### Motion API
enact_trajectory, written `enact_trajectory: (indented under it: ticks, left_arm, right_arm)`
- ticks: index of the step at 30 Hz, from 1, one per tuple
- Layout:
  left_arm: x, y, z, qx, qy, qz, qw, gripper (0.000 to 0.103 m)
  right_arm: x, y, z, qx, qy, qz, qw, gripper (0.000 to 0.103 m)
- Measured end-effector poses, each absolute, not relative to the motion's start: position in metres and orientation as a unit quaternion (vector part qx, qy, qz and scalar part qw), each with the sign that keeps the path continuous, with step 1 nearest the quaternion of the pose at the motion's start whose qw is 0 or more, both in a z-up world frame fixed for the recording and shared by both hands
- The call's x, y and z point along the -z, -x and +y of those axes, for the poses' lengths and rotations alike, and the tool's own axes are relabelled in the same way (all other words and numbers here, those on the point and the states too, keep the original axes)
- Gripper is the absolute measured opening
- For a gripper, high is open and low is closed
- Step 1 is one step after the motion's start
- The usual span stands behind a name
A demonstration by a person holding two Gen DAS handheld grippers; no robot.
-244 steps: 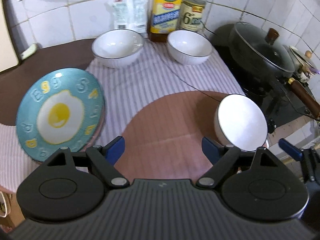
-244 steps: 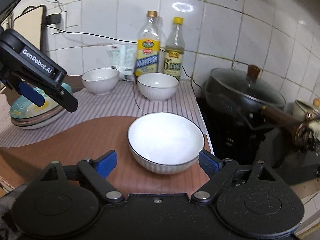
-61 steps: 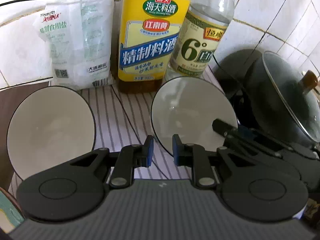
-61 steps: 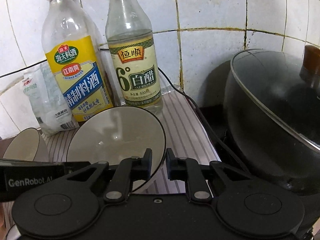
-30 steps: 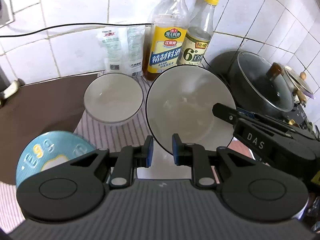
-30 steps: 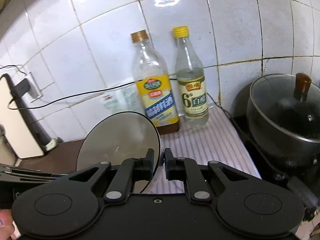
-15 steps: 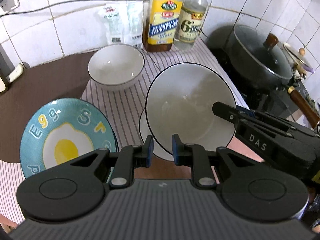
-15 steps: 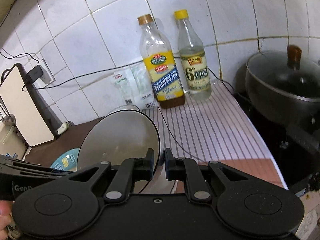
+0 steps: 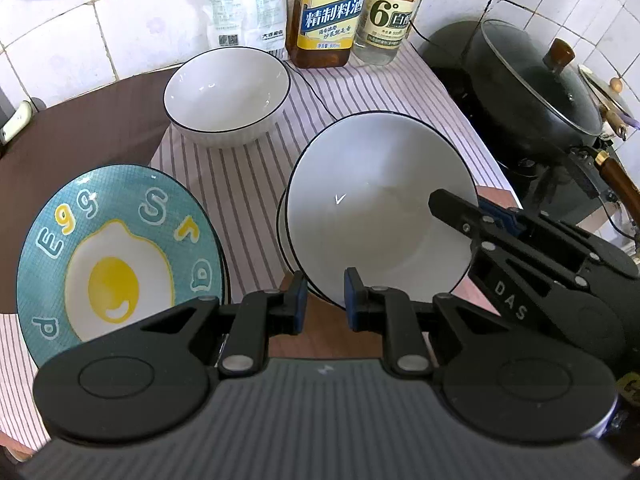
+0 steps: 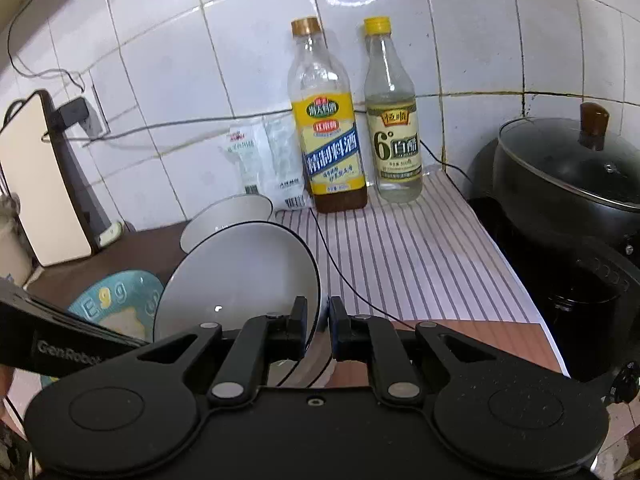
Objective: Organize plates and bowls
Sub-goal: 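Lift the held bowl and lower it into the first bowl, then open both grippers and move them to the last white bowl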
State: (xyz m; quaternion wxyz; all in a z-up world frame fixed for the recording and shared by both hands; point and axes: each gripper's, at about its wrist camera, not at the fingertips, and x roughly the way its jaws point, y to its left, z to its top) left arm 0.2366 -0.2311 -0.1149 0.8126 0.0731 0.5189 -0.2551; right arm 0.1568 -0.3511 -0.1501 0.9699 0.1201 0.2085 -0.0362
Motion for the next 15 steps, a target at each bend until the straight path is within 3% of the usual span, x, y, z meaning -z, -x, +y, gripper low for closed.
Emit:
enact_trajectory:
  ticks: [15]
  left_arm:
    - [0.123,-0.242,-0.239,0.238,-0.097,0.516,0.817,0.017]
  right_arm:
    - [0.16,-0.174,-0.341,0.048,-0.045,0.23,0.971,0.015]
